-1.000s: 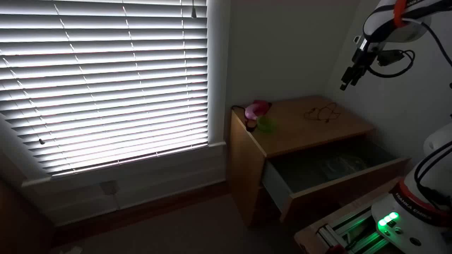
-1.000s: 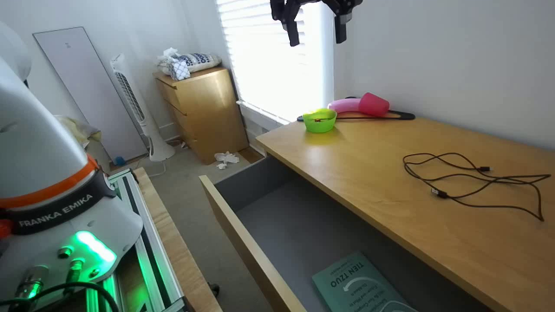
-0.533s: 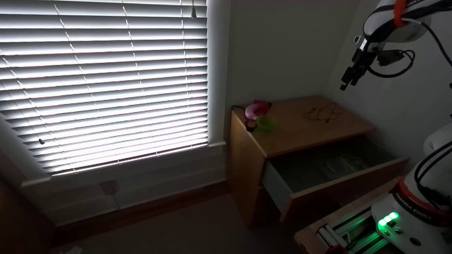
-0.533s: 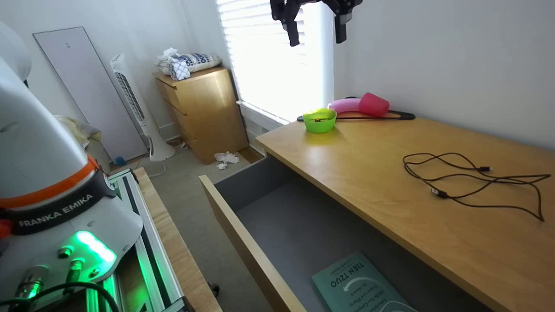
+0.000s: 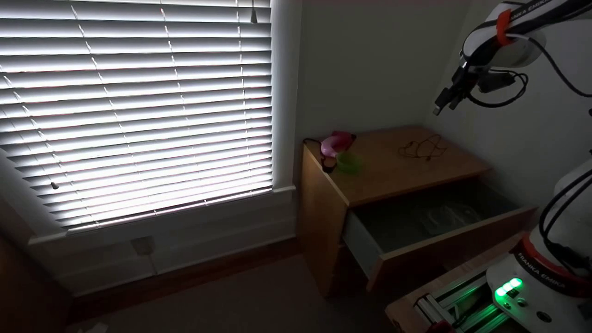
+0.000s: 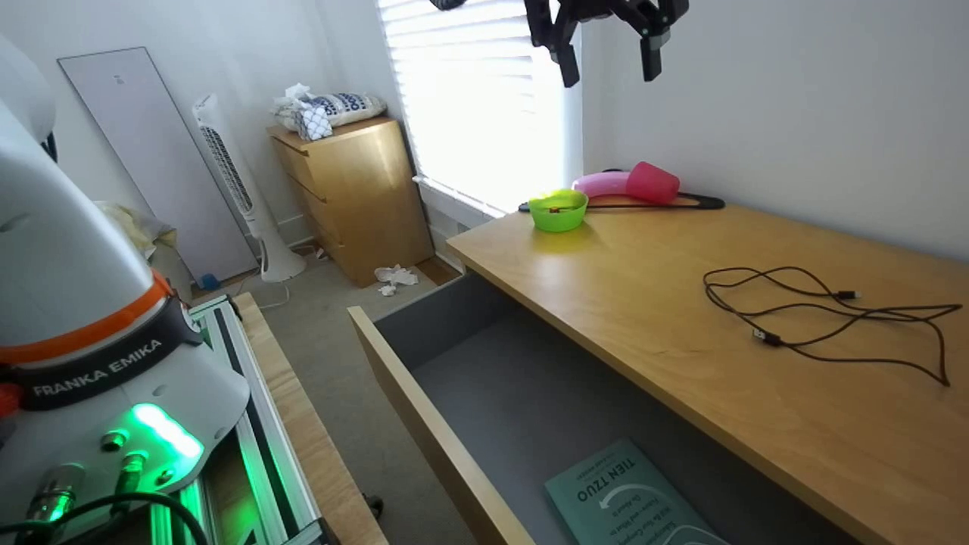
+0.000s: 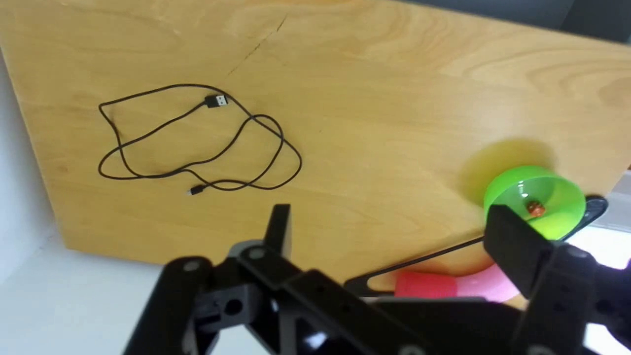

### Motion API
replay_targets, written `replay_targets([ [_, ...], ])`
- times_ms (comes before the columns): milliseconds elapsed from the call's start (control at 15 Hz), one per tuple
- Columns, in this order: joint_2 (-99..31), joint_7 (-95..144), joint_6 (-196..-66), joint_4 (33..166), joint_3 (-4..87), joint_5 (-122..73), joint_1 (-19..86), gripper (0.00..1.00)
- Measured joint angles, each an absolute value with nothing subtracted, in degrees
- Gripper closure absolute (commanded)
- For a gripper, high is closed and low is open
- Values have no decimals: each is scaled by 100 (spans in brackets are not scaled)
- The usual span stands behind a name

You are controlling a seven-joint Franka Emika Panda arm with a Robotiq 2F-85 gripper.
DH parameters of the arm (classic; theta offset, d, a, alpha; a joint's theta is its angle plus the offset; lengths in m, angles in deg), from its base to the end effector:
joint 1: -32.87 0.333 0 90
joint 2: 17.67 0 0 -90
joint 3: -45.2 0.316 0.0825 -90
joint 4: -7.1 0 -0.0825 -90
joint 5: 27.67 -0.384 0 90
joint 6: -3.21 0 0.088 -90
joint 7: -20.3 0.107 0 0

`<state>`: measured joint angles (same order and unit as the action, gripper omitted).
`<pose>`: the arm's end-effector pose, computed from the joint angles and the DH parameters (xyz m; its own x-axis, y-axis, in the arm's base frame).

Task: Put the cable inside the drawer

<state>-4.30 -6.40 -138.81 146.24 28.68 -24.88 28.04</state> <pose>0.4485 -0.1774 0.4192 0.9576 0.1341 0.2550 0.1123 -0.9888 0.0985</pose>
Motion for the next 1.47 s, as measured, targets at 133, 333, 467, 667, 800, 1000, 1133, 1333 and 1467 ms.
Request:
replay_targets([
  [133,-888,-623,-14367,14499,2835,-2665,2739,0],
  [333,-1651,-625,-14832,14202,2827,-3070,2613,0],
  [467,-2185,-851,-14954,13906,2875,-3479,2501,0],
  [667,-2908,-1530,-14953,13400,3146,-3713,2176,0],
  [800,-3349,-1944,-14956,13033,3396,-3719,1925,0],
  [1000,-3977,-2487,-15049,12530,3723,-3673,1640,0],
  [1133,-4372,-2815,-15101,12266,4018,-3714,1415,0],
  [1333,-4499,-2807,-15117,12178,4095,-3687,1359,0],
  [1467,-4443,-2807,-15117,12177,4095,-3687,1360,0],
])
